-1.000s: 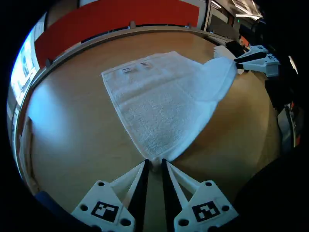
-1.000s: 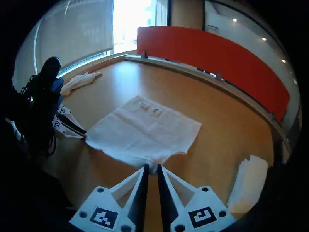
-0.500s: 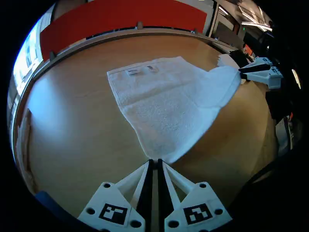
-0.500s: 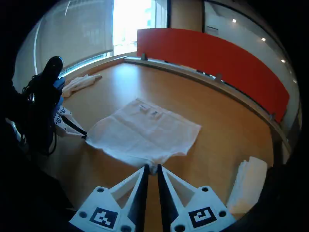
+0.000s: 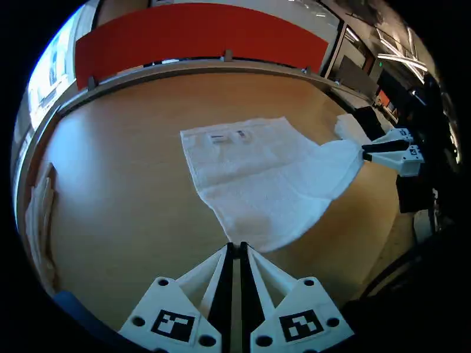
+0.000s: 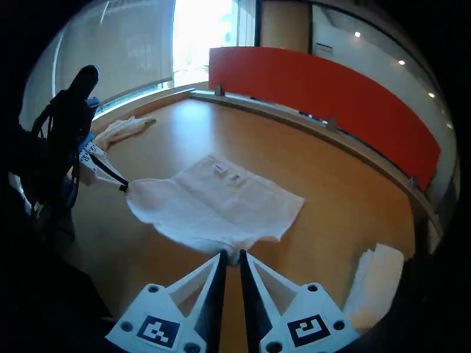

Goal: Fold towel

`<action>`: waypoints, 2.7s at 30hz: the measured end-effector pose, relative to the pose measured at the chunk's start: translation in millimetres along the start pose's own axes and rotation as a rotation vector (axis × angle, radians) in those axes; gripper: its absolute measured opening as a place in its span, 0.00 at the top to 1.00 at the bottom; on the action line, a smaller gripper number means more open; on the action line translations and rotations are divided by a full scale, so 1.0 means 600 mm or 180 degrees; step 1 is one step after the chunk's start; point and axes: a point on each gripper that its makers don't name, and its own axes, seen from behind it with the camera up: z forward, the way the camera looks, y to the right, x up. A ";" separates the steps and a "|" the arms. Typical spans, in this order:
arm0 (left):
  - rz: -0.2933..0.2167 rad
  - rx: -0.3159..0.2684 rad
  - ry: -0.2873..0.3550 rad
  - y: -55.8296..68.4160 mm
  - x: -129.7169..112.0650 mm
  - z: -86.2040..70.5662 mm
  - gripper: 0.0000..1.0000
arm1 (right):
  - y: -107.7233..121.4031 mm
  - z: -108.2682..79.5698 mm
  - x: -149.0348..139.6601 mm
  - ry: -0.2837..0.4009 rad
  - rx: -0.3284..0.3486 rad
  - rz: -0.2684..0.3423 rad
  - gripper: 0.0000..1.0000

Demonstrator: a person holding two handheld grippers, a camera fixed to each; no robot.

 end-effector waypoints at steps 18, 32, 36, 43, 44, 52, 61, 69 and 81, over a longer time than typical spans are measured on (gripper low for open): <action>-0.0240 -0.0074 0.0203 0.001 0.070 -0.040 0.92 | 0.010 -0.011 0.003 0.0005 -0.0036 0.0018 0.83; -0.0437 -0.0118 0.0191 0.005 0.073 -0.079 0.92 | 0.005 -0.042 0.016 0.0024 0.0013 0.0077 0.83; -0.0507 -0.0160 0.0195 0.011 0.074 -0.092 0.92 | 0.002 -0.053 0.021 0.0037 0.0019 0.0082 0.83; -0.0547 -0.0189 0.0189 0.017 0.071 -0.105 0.92 | -0.007 -0.068 0.025 0.0043 0.0040 0.0086 0.83; -0.0549 -0.0194 0.0192 0.018 0.072 -0.107 0.92 | -0.009 -0.070 0.026 0.0043 0.0043 0.0086 0.83; -0.0576 -0.0210 0.0194 0.018 0.071 -0.110 0.92 | -0.015 -0.069 0.024 0.0035 0.0062 0.0100 0.83; -0.0624 -0.0231 0.0191 0.019 0.072 -0.096 0.92 | -0.014 -0.058 0.021 0.0024 0.0059 0.0113 0.83; -0.0664 -0.0219 0.0230 0.006 0.089 -0.073 0.92 | 0.005 -0.038 0.022 -0.0004 0.0018 0.0091 0.83; -0.0806 -0.0180 0.0283 -0.023 0.119 -0.026 0.92 | 0.050 0.011 0.024 -0.0053 -0.0072 0.0105 0.83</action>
